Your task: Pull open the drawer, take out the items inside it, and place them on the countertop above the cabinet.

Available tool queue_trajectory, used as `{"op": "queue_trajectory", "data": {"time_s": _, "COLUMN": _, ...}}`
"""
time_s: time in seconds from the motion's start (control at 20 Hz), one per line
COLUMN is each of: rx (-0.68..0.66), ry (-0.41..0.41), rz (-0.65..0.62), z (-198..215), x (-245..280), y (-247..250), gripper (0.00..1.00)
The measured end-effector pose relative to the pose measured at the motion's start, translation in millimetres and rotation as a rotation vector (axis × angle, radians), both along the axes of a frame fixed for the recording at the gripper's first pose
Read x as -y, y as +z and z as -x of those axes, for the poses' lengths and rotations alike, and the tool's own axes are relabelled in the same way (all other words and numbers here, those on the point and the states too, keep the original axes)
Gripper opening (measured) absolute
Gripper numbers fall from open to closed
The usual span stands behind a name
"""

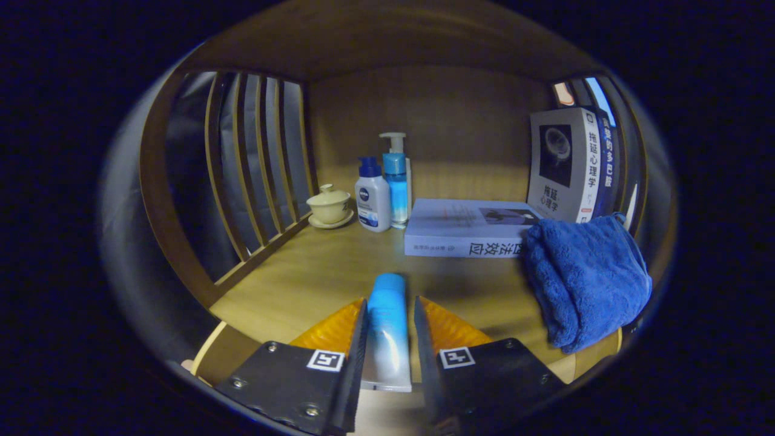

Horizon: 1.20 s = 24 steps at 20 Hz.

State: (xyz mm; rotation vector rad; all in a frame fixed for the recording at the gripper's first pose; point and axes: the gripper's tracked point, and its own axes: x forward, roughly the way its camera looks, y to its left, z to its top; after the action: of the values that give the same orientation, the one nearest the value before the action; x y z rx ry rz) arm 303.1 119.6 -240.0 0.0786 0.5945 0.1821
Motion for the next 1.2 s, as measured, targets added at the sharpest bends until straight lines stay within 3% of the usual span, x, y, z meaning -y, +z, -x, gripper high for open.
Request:
{"op": "queue_trajectory", "data": {"time_s": 0.3, "rx": 0.088, "ry": 0.004, "rz": -0.015, "z": 13.7, "x": -1.4, "y": 33.1, "gripper": 0.43}}
{"op": "queue_trajectory", "data": {"time_s": 0.8, "rx": 0.195, "ry": 0.042, "rz": -0.017, "z": 105.3, "x": 8.0, "y": 82.3, "gripper": 0.43}}
{"op": "queue_trajectory", "data": {"time_s": 1.2, "rx": 0.224, "ry": 0.026, "rz": 0.054, "z": 176.2, "x": 16.5, "y": 77.6, "gripper": 0.43}}
